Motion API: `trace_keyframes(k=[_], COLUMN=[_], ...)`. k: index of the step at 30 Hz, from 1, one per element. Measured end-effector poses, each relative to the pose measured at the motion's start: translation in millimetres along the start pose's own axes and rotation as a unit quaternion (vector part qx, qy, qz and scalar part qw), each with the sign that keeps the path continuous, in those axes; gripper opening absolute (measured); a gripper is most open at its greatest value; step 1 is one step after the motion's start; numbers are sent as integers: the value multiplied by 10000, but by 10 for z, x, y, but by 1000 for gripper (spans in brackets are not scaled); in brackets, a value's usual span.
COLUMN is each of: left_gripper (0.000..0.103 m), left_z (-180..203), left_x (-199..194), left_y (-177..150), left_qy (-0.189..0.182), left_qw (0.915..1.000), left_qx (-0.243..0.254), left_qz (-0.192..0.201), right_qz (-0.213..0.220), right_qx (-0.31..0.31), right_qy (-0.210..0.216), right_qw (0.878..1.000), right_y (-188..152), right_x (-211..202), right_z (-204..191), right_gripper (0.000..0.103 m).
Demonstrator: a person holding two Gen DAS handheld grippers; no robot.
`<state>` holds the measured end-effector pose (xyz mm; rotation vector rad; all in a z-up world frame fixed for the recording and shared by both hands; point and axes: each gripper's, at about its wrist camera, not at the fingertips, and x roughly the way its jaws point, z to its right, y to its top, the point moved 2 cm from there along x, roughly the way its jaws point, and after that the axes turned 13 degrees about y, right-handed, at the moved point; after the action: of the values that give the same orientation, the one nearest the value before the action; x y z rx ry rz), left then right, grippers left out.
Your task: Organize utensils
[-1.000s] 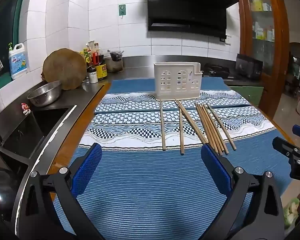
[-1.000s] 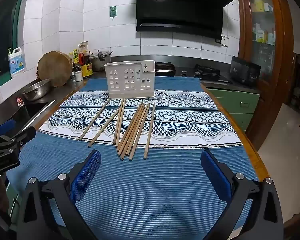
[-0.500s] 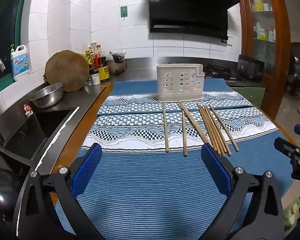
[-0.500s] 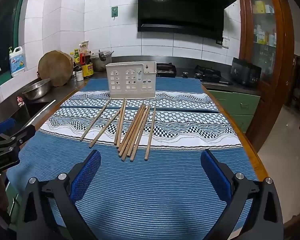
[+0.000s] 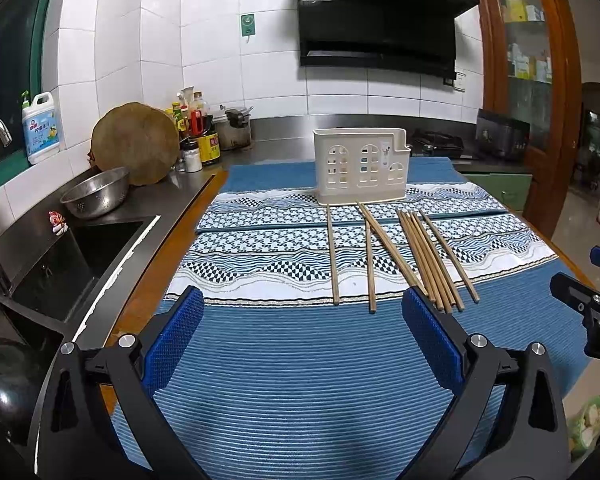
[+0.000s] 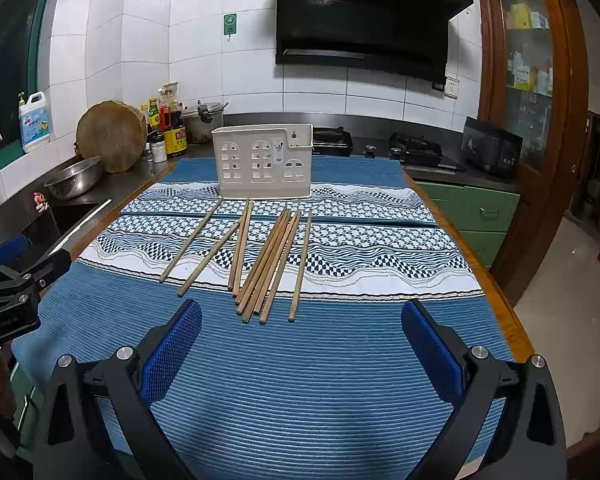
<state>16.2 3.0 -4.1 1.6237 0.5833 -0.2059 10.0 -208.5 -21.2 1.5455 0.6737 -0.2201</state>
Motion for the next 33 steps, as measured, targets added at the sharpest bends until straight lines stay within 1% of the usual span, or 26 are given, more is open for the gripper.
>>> trace_keyframes(k=[22,33], left_gripper=[98,98], left_z=[30,60], left_x=[119,147], left_y=[-26,6], left_qy=[11,25], left_qw=[10000,10000], left_qx=[9,2], left_qz=[-90,-55], right_qz=[-56,-84], right_qx=[14,34], right_qy=[17,32], right_qw=[10000,10000], right_y=[1,12], right_x=[57,134], right_z=[22,32], right_gripper=[97,97])
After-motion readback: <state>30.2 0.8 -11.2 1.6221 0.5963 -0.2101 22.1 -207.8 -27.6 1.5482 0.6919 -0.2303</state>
